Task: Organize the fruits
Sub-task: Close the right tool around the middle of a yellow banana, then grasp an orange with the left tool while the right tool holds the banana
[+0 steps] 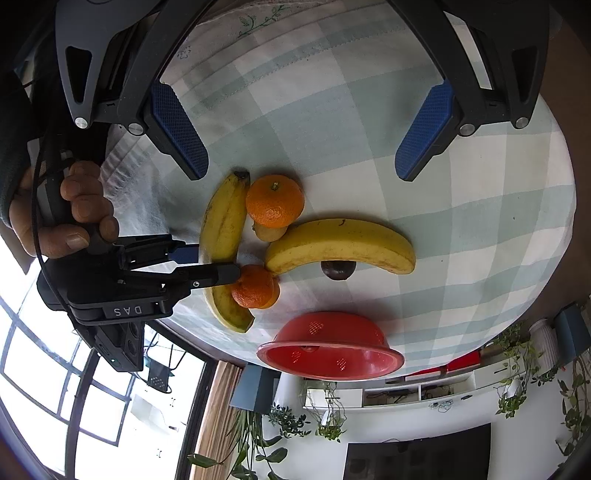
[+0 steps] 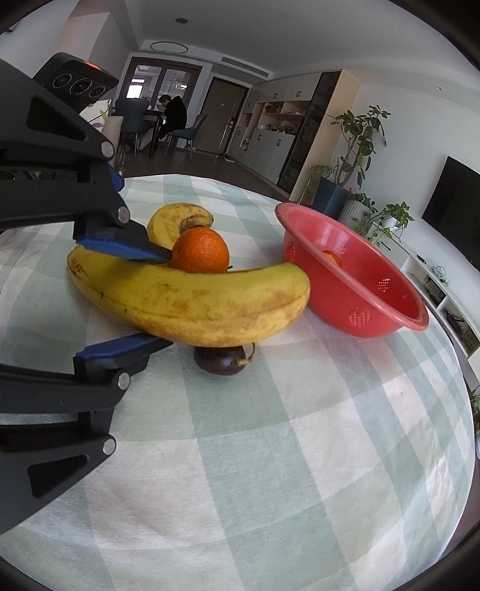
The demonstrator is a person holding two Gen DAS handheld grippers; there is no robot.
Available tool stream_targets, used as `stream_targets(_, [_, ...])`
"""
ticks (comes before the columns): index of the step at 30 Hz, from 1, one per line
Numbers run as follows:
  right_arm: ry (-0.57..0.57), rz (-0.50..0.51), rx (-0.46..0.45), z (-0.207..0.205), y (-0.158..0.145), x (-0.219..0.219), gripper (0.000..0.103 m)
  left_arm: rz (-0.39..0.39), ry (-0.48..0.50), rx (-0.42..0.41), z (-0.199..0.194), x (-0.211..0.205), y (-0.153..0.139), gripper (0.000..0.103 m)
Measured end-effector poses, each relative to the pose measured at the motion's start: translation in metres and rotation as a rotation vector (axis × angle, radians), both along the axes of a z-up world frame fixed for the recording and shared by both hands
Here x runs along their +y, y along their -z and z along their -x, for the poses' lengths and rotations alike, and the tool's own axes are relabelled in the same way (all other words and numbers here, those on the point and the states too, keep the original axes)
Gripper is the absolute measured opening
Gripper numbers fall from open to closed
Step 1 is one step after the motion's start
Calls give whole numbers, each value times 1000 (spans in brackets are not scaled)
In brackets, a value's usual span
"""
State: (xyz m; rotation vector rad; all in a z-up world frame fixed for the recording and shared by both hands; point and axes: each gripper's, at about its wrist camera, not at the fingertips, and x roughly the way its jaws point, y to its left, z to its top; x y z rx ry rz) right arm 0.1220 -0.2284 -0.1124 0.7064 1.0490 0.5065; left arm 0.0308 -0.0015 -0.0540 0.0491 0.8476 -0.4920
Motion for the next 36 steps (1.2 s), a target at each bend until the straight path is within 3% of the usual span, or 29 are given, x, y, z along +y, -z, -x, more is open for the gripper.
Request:
stream_targets(11, [-9, -4, -16, 0, 1, -1, 39, -5, -1, 5, 1, 0, 2, 103])
stream_targets(36, [52, 14, -72, 42, -17, -26, 37, -42, 16, 21, -11, -5, 9, 103])
